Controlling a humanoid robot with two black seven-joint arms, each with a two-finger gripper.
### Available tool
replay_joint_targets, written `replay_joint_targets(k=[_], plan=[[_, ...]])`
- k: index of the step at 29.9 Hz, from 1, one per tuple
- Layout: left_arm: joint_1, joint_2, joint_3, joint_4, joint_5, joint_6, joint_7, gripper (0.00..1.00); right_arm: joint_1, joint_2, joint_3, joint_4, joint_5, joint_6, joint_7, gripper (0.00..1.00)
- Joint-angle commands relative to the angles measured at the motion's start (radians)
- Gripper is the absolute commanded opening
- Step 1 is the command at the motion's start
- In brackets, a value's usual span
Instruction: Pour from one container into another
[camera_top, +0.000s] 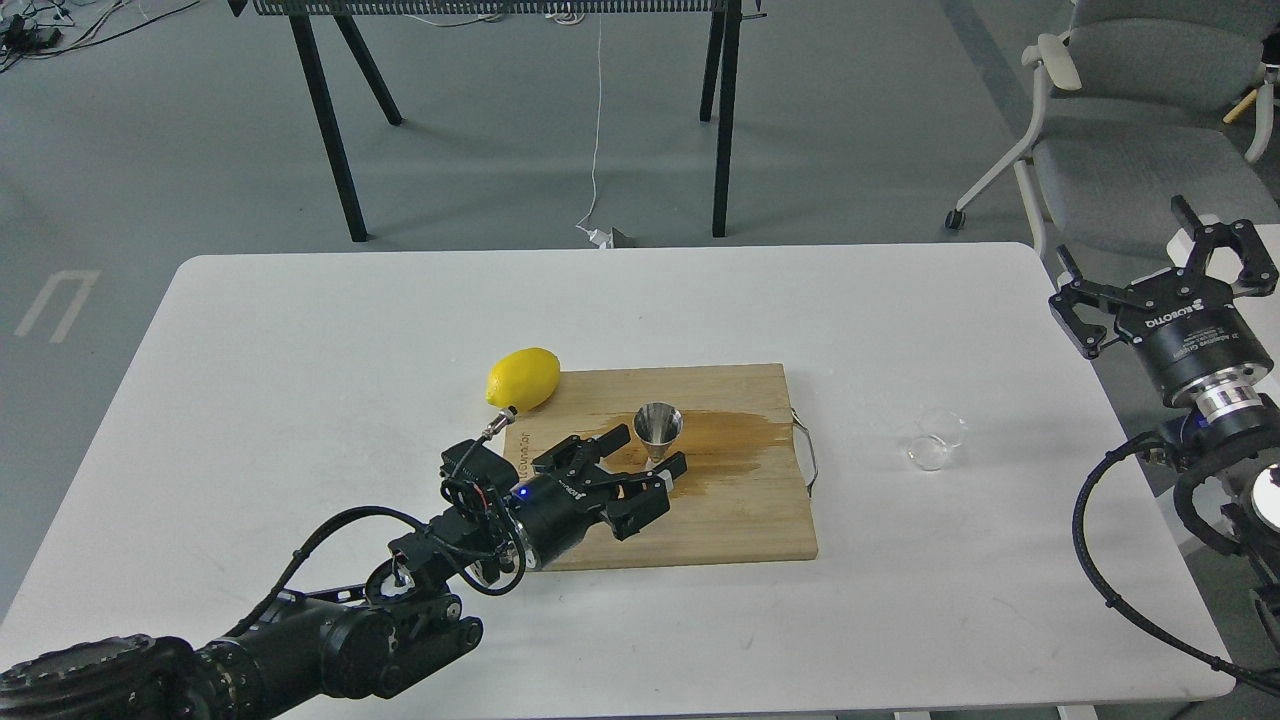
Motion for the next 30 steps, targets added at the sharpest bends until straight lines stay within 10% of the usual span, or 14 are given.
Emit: replay_joint_targets(k=[1, 23, 30], plan=[[0.004, 0.009, 0.0, -0.001, 0.0, 0.0, 0.0, 0.94, 0.0, 0.0, 0.0, -0.002, 0.0, 0.0, -0.001, 1.0], [0.058, 0.11, -0.008, -0.015, -0.005, 0.0, 0.0, 0.94, -0.006, 0.0, 0.003, 0.0, 0.002, 0.0, -0.001, 1.0], [0.092, 0.273, -0.04, -0.21, -0.049, 0.0, 0.0, 0.94, -0.012, 0.0, 0.003, 0.002, 0.002, 0.0, 0.001, 1.0]])
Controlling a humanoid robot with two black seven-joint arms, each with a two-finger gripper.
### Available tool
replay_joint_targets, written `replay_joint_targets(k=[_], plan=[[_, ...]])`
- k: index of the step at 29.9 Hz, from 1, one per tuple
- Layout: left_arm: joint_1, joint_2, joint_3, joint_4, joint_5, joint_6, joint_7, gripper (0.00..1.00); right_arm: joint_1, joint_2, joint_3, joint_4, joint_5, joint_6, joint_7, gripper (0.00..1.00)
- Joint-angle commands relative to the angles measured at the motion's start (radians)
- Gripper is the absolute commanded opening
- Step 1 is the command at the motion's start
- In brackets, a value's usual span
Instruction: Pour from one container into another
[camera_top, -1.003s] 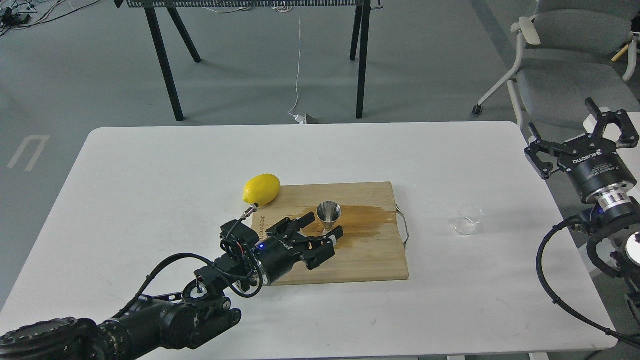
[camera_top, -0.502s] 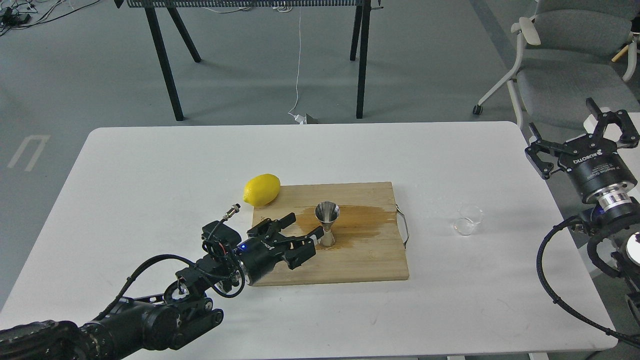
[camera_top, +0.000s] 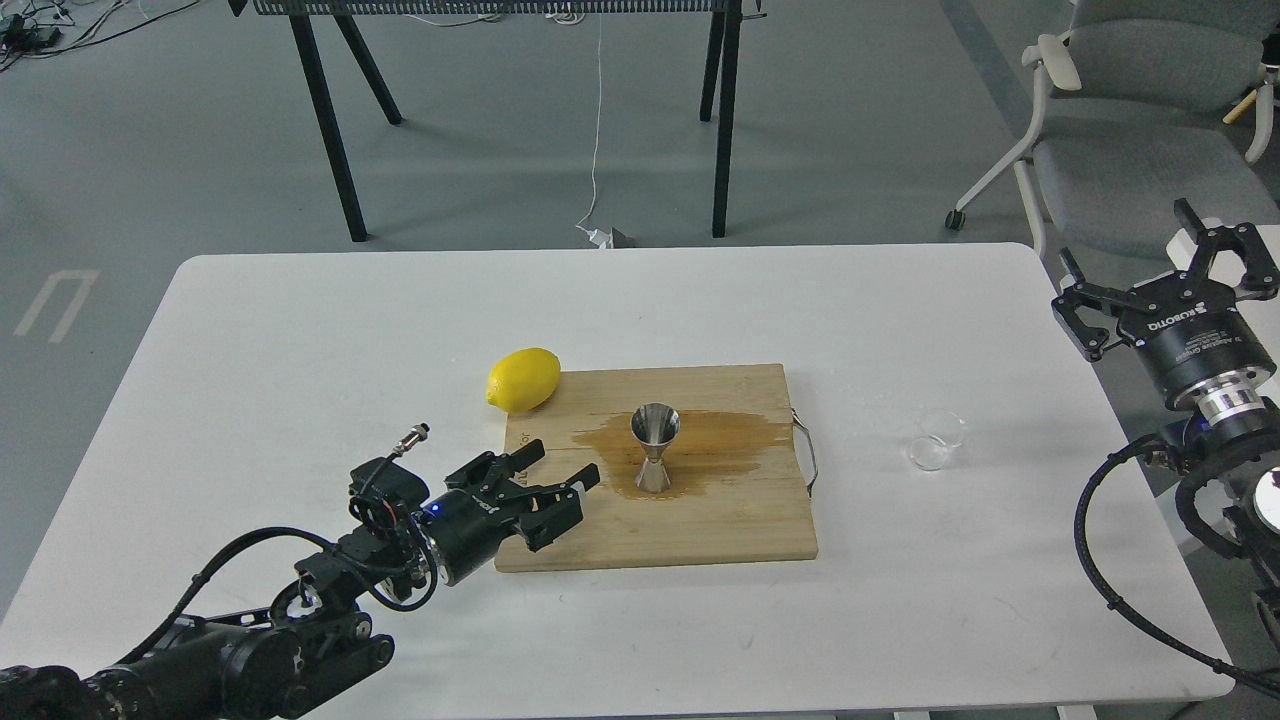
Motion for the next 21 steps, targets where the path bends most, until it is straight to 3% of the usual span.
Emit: replay_joint_targets(k=[1, 9, 12, 17, 21], plan=[[0.015, 0.082, -0.012, -0.098, -0.052, 0.0, 0.0, 0.94, -0.006, 0.001, 0.0, 0.001, 0.0, 0.0, 0.001, 1.0], [0.033, 0.301, -0.018, -0.395, -0.261, 0.0, 0.0, 0.94, -0.011, -0.002, 0.002, 0.001, 0.0, 0.0, -0.001, 1.0], [0.03, 0.364, -0.05, -0.466, -0.396, -0.082, 0.0, 0.94, -0.011, -0.003, 0.002, 0.001, 0.0, 0.0, -0.001, 1.0], [0.029, 0.402, -0.226, -0.477, -0.534, -0.362, 0.0, 0.94, -0.011, -0.007, 0.003, 0.0, 0.0, 0.0, -0.01, 1.0], [0.029, 0.412, -0.43, -0.46, -0.684, -0.724, 0.0, 0.94, -0.012, -0.008, 0.002, 0.0, 0.0, 0.0, -0.012, 1.0]])
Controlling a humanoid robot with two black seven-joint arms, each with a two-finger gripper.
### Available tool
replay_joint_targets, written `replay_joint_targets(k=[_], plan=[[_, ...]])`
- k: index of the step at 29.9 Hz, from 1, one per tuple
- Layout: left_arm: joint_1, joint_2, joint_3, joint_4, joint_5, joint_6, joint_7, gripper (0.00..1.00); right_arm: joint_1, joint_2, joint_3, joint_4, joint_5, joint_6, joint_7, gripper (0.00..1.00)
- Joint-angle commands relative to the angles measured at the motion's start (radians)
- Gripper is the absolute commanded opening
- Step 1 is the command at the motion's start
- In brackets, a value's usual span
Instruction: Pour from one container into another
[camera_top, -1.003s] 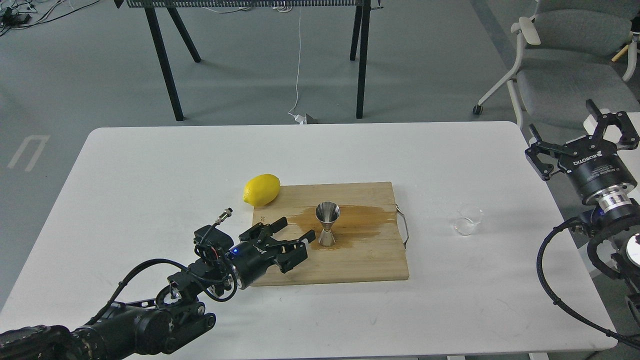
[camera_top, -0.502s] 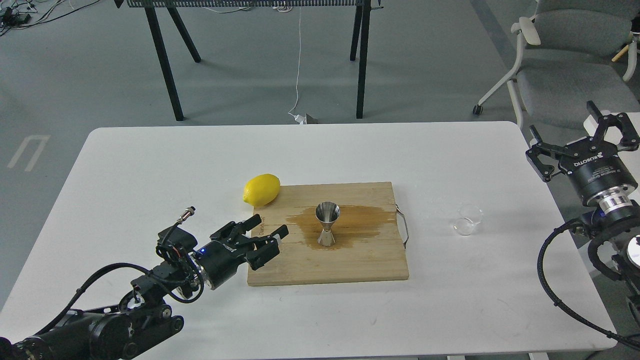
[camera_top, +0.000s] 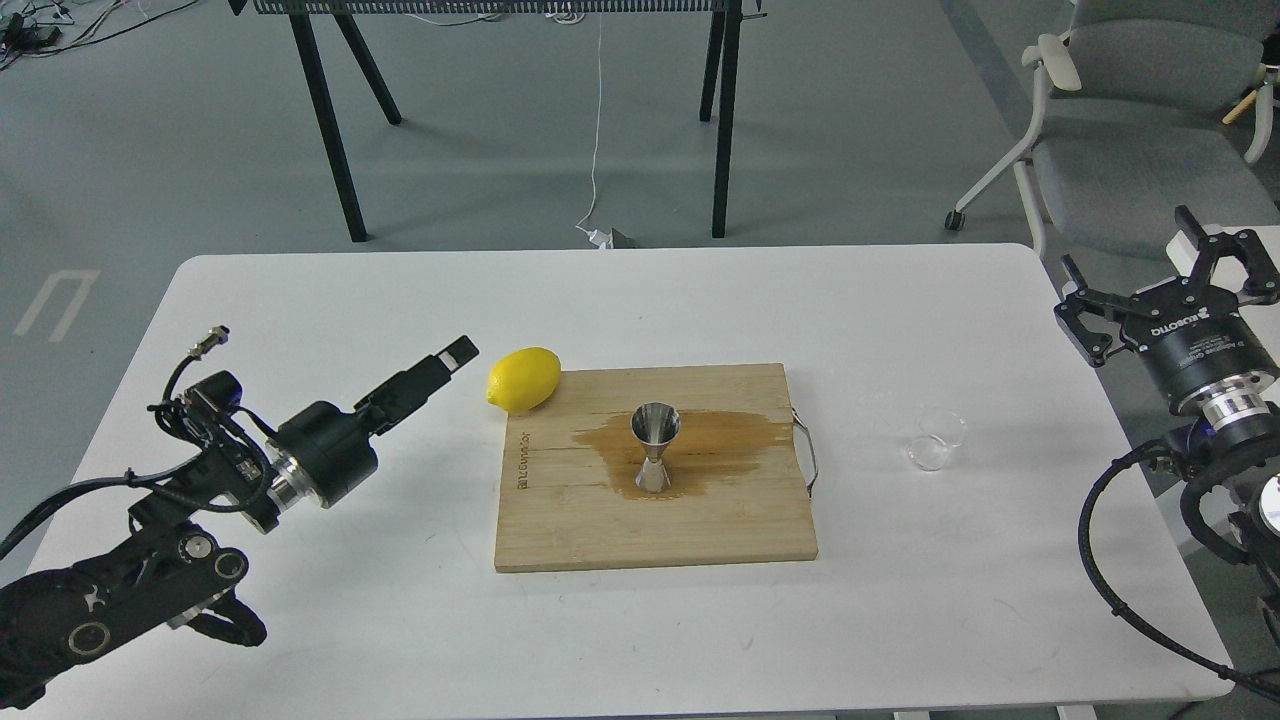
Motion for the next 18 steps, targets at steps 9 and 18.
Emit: replay_joint_targets(k=[9, 18], plan=[[-0.075, -0.007, -0.28, 0.208, -0.385, -0.492, 0.0, 0.95, -0.001, -0.003, 0.003, 0.004, 0.014, 0.0, -0.047, 1.0], [-0.083, -0.042, -0.274, 0.422, -0.768, -0.492, 0.0, 0.97, -0.021, -0.025, 0.009, 0.055, 0.254, 0.0, -0.199, 1.0]])
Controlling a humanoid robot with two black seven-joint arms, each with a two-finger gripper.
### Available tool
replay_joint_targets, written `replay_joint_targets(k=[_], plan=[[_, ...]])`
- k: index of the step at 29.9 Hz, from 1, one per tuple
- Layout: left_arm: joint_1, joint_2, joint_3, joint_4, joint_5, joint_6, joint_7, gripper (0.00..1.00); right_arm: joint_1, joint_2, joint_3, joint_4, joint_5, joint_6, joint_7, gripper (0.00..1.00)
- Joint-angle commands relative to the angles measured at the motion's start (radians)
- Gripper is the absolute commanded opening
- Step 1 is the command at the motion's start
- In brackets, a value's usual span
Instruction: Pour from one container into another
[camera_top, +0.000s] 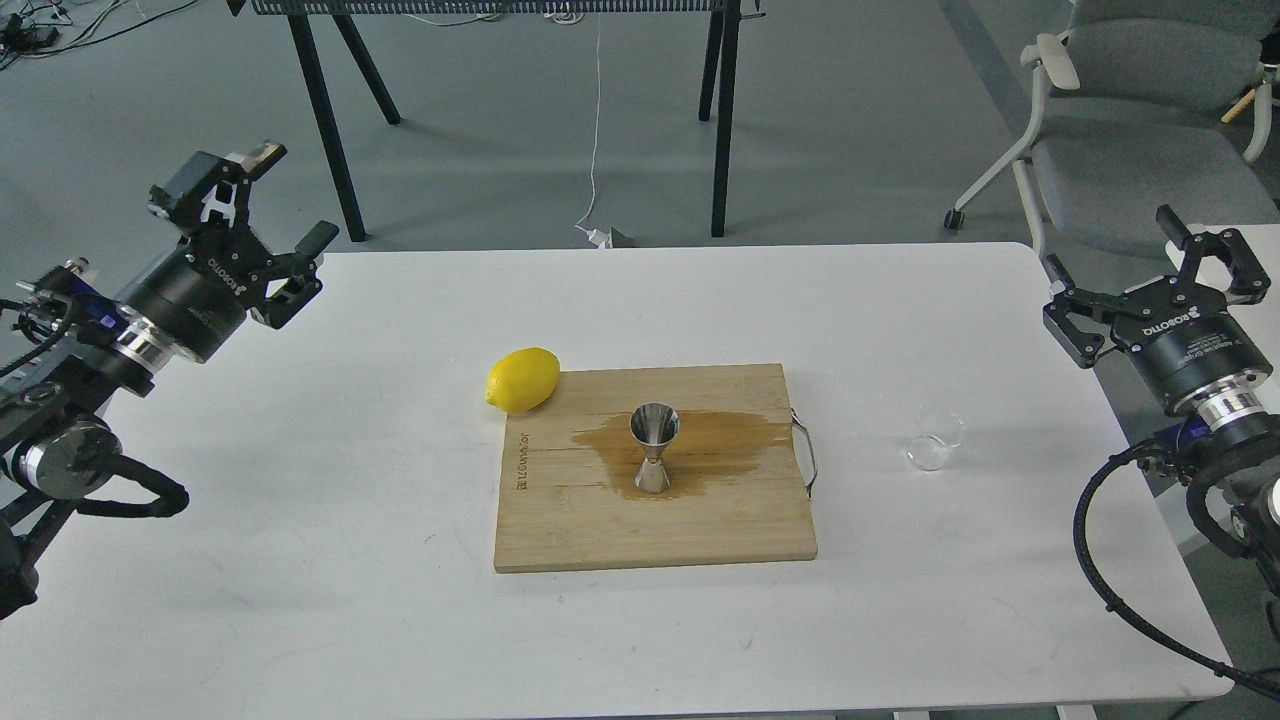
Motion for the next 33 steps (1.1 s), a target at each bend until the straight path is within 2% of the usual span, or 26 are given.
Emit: replay_joint_targets(k=[1, 8, 15, 21, 25, 29, 33], plan=[[-0.003, -0.013, 0.007, 0.08, -0.147, 0.0, 0.0, 0.97, -0.025, -0.033, 0.002, 0.04, 0.107, 0.0, -0.063, 1.0], [-0.016, -0.036, 0.003, 0.097, -0.26, 0.0, 0.0, 0.97, -0.209, -0.102, 0.008, 0.218, 0.34, 0.0, -0.066, 1.0], [-0.014, -0.076, 0.003, 0.1, -0.296, 0.0, 0.0, 0.97, -0.442, -0.108, 0.042, 0.433, 0.36, -0.002, -0.063, 1.0], [-0.008, -0.08, 0.003, 0.098, -0.297, 0.0, 0.0, 0.97, -0.543, -0.096, 0.061, 0.475, 0.36, -0.18, -0.053, 0.99], [-0.005, -0.08, 0.003, 0.1, -0.297, 0.0, 0.0, 0.97, -0.543, -0.088, 0.059, 0.467, 0.357, -0.281, -0.019, 1.0], [-0.005, -0.08, 0.003, 0.1, -0.297, 0.0, 0.0, 0.97, -0.53, -0.082, 0.045, 0.466, 0.353, -0.327, -0.016, 0.99], [-0.005, -0.089, 0.003, 0.098, -0.297, 0.0, 0.0, 0.97, -0.504, -0.035, 0.044, 0.464, 0.334, -0.449, -0.01, 1.0]])
